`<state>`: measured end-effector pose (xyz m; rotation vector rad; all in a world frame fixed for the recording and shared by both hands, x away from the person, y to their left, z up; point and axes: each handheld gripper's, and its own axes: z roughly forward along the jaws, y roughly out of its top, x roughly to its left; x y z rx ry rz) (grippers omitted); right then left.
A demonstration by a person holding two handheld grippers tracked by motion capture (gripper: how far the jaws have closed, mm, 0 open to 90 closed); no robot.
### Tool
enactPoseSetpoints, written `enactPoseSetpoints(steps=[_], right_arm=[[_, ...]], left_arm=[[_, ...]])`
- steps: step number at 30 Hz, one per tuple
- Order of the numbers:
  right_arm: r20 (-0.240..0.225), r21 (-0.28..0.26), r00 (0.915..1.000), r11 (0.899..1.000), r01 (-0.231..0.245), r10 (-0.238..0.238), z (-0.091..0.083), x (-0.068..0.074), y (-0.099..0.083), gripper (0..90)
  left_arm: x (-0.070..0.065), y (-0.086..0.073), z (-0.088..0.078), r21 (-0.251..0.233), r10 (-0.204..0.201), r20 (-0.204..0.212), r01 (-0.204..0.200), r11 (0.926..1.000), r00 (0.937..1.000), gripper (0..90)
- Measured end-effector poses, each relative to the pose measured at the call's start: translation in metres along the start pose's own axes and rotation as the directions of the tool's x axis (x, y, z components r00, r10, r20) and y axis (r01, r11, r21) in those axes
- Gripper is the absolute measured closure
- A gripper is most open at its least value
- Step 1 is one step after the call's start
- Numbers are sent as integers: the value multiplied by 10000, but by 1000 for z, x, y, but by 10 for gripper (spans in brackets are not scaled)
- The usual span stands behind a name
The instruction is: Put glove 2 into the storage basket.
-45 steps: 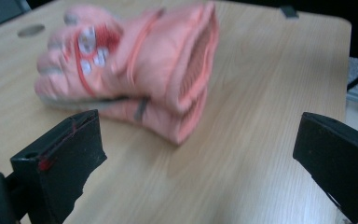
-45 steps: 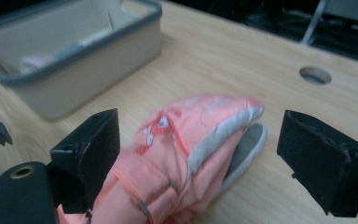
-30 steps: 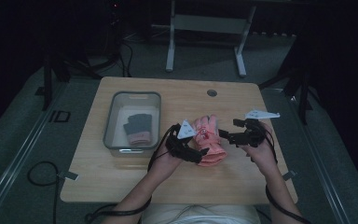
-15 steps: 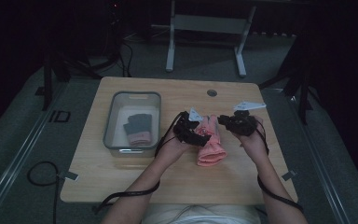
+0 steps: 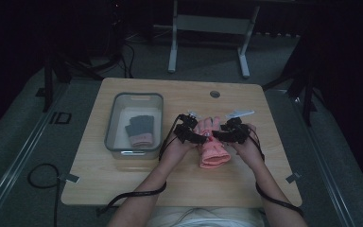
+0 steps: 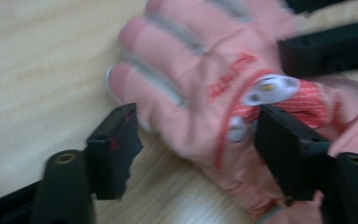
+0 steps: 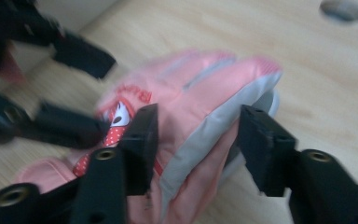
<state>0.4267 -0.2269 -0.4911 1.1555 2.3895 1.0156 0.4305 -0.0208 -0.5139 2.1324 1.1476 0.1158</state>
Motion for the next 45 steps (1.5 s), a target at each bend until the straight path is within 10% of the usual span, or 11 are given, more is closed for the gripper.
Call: enactPoseSetpoints(steps=[6,15,24,45], right_arm=[[-373,696,9981,9965,-469,496,18,-8,-14,405],[-1322,912,9792,9856,-1426,1539,24,-16,-18,584],[-1356,398,9740,9832,-1779,1817,7,-16,-16,662],[-1108,-1368,9869,9818,-1316,1169,-45,8,31,681]], left_arm=[[17,-8,26,733,-1522,1547,1423,9871,9762,274],[23,-8,26,670,-1764,2652,1644,9841,9479,584],[5,6,8,306,-1048,2119,1006,9945,9717,700],[-6,42,-69,-905,50,1814,117,9958,9834,734]])
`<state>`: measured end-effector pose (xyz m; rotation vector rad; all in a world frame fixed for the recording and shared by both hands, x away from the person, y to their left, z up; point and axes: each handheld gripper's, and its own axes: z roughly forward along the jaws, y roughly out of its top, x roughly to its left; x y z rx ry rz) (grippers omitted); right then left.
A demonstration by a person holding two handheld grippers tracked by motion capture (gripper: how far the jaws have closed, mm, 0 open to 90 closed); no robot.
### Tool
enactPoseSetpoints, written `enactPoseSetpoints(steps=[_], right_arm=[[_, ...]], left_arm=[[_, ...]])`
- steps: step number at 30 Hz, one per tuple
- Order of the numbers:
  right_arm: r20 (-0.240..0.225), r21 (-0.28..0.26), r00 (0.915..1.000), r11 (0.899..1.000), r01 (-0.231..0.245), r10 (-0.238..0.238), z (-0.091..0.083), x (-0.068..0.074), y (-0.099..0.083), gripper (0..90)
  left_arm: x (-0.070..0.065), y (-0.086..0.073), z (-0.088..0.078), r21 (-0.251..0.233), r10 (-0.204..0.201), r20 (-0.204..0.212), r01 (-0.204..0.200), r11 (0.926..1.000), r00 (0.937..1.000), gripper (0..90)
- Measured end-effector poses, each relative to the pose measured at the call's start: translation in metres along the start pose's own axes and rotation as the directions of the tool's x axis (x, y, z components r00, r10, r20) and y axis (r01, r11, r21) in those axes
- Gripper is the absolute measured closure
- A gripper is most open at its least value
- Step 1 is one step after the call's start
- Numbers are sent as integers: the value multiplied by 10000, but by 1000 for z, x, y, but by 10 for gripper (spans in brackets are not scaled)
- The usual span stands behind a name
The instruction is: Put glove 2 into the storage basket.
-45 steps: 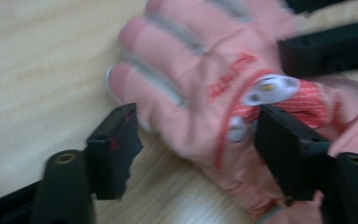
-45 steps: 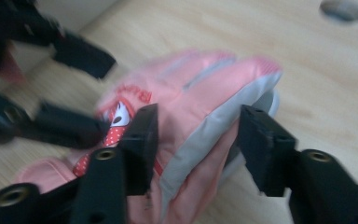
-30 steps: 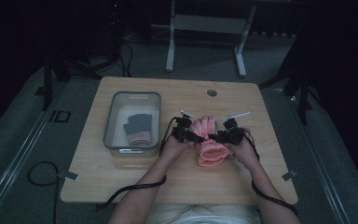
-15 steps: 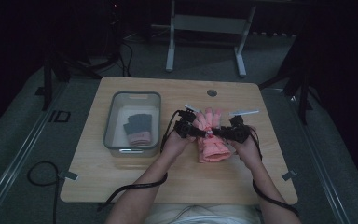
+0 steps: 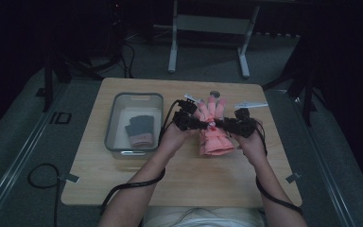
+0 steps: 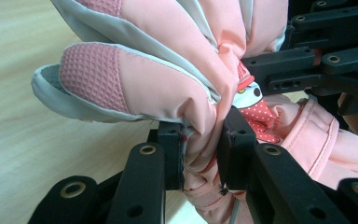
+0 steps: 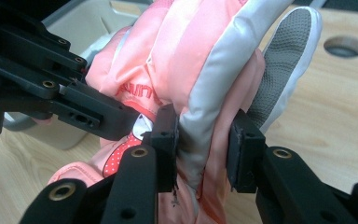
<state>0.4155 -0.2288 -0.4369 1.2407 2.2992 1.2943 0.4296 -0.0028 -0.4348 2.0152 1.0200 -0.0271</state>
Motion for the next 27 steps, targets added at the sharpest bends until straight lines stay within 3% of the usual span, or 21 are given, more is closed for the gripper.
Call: enactPoseSetpoints(steps=[9,14,27], right_arm=[[-265,-328,9994,9992,235,-244,2,18,28,680],[-216,-376,9991,9987,355,-364,8,28,37,681],[-648,-413,9961,9975,581,-607,35,63,62,681]], left_arm=[[9,10,-34,-195,15,-226,-19,9998,9997,733],[15,11,-45,-214,-49,-342,42,9998,9994,734],[40,5,-91,-150,-172,-836,160,9998,9964,735]])
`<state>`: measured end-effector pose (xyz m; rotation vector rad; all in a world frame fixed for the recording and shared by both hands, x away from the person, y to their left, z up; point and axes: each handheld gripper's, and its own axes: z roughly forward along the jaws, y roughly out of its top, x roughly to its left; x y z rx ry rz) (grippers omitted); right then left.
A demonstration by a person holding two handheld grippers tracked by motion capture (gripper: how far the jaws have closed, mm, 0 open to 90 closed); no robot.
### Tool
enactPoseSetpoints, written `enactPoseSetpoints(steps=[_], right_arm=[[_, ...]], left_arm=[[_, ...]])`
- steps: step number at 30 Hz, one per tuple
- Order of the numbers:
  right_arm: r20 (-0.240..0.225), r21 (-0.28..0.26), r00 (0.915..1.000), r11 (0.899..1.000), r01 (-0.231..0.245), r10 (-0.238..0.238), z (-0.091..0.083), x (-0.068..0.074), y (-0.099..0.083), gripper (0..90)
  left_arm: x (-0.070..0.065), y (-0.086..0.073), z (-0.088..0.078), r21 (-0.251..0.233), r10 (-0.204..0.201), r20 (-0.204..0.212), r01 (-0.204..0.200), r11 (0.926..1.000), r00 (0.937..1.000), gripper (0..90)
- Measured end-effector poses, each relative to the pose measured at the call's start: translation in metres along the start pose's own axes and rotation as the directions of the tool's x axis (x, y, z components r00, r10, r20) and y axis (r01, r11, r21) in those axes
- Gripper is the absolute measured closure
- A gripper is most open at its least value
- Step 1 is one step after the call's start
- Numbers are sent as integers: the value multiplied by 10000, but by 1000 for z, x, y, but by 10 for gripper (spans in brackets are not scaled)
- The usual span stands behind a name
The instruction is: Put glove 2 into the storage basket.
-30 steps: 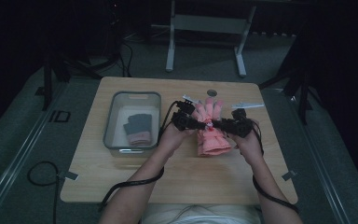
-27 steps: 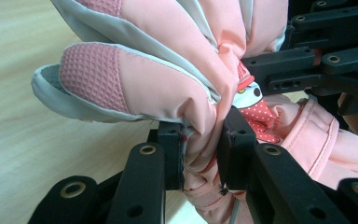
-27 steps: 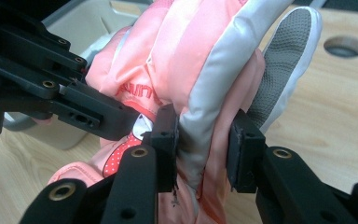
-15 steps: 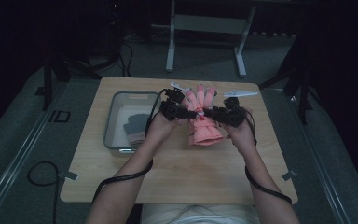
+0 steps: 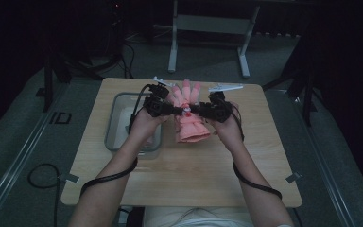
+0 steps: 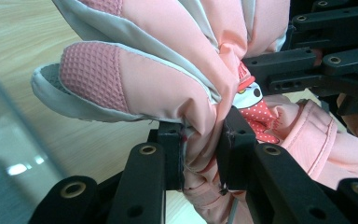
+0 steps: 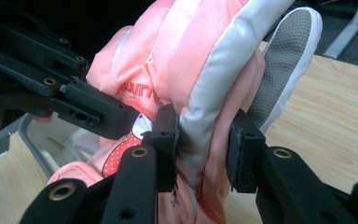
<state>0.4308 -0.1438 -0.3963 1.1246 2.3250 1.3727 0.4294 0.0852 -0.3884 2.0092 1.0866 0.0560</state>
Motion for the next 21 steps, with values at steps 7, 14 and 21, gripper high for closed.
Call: enactPoseSetpoints(steps=[7,14,21], right_arm=[[-261,43,9996,9999,123,-122,28,27,15,680],[-619,302,9978,9992,272,-253,61,52,29,680],[-1016,495,9942,9979,417,-365,93,72,45,680]], left_arm=[[26,-14,-30,-112,-256,-334,252,9996,9991,735],[52,-25,-55,-55,-656,-839,654,9978,9943,735],[78,-38,-76,-256,-1116,-1263,1092,9937,9857,734]])
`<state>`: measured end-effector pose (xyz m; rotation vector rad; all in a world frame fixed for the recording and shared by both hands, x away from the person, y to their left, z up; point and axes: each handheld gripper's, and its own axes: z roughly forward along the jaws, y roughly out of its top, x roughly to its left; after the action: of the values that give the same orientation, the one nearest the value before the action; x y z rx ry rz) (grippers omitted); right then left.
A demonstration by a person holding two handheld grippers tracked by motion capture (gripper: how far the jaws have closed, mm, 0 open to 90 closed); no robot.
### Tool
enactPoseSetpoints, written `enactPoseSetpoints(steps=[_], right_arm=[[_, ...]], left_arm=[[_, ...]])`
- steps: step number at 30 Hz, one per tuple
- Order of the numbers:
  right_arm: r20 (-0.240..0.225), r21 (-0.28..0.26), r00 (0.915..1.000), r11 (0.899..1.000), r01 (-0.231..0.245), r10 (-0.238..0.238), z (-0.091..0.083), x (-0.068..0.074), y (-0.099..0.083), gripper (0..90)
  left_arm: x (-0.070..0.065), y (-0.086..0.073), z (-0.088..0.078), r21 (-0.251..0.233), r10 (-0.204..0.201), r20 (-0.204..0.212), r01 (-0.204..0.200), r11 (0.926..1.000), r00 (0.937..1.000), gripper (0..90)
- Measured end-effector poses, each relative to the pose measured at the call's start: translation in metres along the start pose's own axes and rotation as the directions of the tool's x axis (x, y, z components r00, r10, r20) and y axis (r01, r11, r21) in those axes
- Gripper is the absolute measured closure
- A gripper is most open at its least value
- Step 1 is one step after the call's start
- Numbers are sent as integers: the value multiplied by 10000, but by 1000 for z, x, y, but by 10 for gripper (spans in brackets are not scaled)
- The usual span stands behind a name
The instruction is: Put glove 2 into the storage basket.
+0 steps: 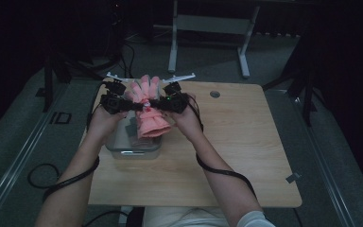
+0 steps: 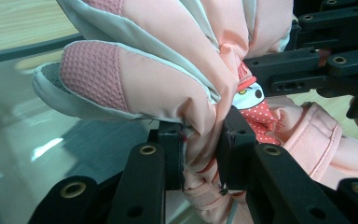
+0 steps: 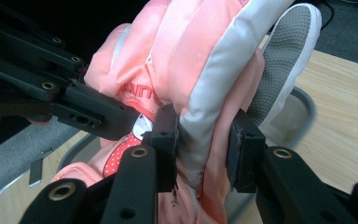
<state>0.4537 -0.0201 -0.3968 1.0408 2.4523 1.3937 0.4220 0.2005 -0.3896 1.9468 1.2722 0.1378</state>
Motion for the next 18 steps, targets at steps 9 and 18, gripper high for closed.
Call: enactPoseSetpoints(steps=[9,18], right_arm=[[-95,933,9993,9950,362,-354,39,4,3,680],[-39,1722,9996,9847,271,-268,68,-1,-16,680]], left_arm=[[30,-22,14,3,-811,67,811,9967,9967,734],[48,-44,38,464,-1319,38,1316,9902,9913,731]])
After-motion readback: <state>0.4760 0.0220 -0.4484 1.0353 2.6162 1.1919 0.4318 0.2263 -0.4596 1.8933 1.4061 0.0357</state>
